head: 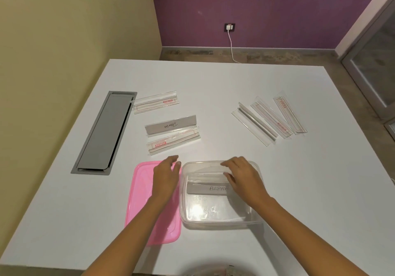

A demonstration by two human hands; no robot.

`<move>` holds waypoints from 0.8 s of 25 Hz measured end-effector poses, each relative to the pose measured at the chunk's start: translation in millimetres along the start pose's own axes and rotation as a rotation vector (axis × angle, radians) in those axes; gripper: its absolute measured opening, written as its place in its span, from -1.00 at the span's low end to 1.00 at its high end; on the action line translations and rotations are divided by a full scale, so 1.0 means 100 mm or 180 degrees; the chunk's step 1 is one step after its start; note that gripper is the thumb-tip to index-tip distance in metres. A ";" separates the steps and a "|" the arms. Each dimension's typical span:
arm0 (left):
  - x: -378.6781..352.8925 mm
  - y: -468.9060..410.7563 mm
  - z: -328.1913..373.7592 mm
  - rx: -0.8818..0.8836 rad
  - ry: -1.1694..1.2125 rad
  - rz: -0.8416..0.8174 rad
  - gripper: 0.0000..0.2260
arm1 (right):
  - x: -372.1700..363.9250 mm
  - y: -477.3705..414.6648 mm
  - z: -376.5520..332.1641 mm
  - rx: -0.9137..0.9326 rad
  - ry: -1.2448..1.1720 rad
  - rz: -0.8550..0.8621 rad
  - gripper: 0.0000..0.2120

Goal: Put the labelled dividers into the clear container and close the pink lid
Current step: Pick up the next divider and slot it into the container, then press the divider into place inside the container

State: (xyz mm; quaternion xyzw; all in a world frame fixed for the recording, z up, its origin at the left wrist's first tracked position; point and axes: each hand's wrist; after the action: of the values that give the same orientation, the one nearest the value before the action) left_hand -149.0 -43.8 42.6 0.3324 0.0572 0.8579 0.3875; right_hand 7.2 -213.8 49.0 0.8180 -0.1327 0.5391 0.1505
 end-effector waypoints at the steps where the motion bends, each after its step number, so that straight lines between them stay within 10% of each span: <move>1: 0.04 -0.08 -0.01 0.0004 -0.0102 0.0096 -0.71 | 0.04 -0.02 0.01 -0.0028 0.0024 0.0252 -0.72; 11: 0.36 -0.86 -0.02 0.0103 -0.2212 0.0267 -0.74 | 0.03 -0.25 0.26 -0.0325 -0.0027 -0.0209 -0.85; 20: 0.37 -1.01 0.02 0.0130 -0.2334 0.0113 -0.80 | 0.04 -0.28 0.30 -0.0239 -0.0117 -0.0211 -0.86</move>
State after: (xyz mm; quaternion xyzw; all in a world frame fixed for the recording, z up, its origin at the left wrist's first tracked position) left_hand -101.9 51.7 27.8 0.6264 -0.0741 0.6871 0.3606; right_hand 44.5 -200.4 38.3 0.8255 -0.1283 0.5133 0.1963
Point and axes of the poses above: each hand's wrist, its own y-axis away from the middle knuckle, its own x-axis out of the back of the hand, z = x × y, and after that the axes turned 13 degrees about -z, right-handed
